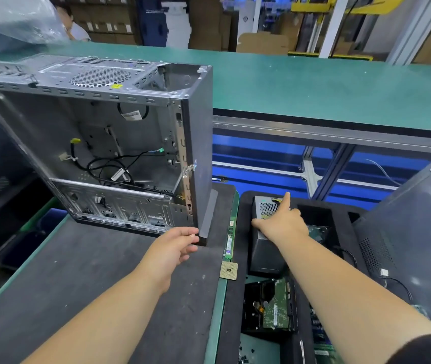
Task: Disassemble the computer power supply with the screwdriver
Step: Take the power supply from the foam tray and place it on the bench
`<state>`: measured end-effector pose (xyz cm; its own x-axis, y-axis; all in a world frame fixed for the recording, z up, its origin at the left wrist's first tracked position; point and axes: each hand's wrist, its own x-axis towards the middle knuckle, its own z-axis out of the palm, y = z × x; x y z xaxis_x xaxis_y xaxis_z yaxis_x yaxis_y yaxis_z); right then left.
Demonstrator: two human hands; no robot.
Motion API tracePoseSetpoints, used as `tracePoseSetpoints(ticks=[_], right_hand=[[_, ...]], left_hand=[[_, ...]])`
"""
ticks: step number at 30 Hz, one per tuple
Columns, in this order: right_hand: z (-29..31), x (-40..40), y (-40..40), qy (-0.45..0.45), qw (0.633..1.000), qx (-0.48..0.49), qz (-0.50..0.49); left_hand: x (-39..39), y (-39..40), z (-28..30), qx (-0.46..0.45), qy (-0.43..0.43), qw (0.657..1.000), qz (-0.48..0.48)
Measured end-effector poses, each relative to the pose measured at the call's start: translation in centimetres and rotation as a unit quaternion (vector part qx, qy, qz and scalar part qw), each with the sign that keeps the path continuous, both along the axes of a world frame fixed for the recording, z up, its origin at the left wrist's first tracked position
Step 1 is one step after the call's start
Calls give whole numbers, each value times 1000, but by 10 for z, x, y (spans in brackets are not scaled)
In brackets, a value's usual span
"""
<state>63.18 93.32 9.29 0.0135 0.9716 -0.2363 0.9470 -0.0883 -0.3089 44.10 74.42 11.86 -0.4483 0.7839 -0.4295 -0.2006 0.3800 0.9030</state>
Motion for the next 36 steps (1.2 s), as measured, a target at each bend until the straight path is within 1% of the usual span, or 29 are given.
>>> tracePoseSetpoints(ticks=[7, 16, 26, 30, 36], right_hand=[[52, 19, -1, 35, 999, 22, 4], [97, 43, -27, 145, 988, 47, 21], [124, 25, -103, 253, 967, -6, 29], [133, 9, -142, 252, 966, -4, 51], [142, -37, -195, 154, 978, 31, 140]], left_hand=[[4, -10, 9, 6, 1, 1000, -14], [8, -22, 16, 13, -5, 999, -52], [5, -44, 20, -9, -91, 991, -101], [-11, -59, 23, -15, -135, 983, -124], [-53, -84, 29, -52, -163, 975, -145]])
